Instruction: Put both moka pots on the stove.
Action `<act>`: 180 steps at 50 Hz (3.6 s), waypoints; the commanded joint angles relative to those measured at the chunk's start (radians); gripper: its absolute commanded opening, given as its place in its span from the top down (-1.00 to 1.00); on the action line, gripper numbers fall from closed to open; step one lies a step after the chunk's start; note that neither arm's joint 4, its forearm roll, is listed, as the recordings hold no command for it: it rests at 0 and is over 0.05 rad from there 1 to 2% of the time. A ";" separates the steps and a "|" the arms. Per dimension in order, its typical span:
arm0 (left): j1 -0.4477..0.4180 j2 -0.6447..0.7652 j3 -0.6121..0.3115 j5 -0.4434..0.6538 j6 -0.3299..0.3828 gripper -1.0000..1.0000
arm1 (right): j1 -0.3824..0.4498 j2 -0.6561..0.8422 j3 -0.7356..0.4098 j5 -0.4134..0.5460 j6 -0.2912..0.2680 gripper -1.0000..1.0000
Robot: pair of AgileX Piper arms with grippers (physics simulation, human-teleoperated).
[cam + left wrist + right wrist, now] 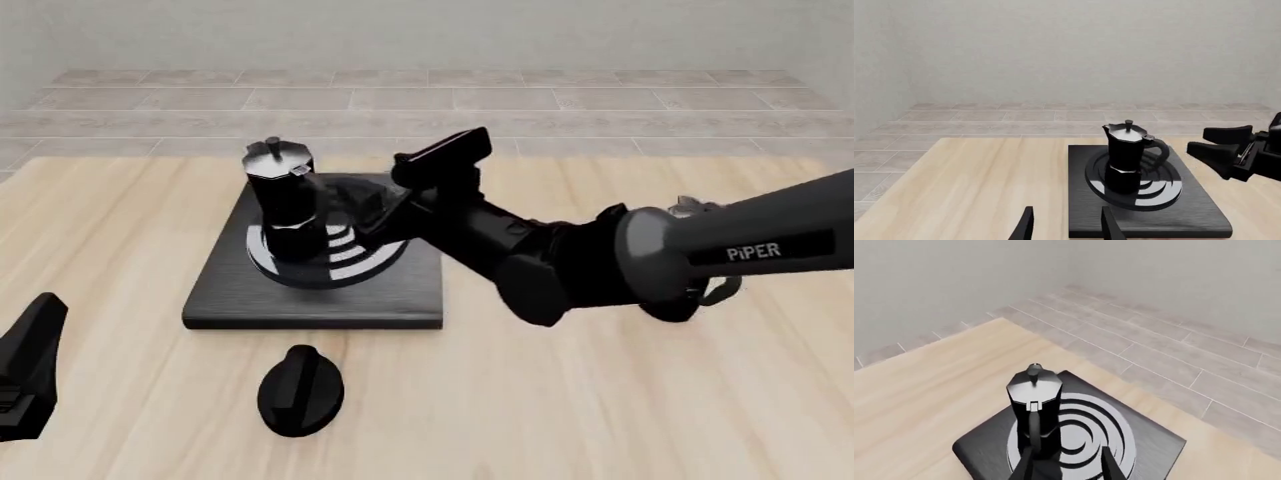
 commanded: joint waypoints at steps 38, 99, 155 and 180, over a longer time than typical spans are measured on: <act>0.000 0.000 0.000 0.000 0.000 -1.00 | -0.312 -0.560 0.518 -0.039 0.060 -1.00; 0.000 0.000 0.000 0.000 0.000 -1.00 | -0.648 -1.028 0.802 0.174 0.028 -1.00; 0.000 0.000 0.000 0.000 0.000 -1.00 | -0.824 -0.954 0.821 0.194 0.052 -1.00; 0.000 0.000 0.000 0.000 0.000 -1.00 | -0.832 -0.840 0.809 0.168 0.051 -1.00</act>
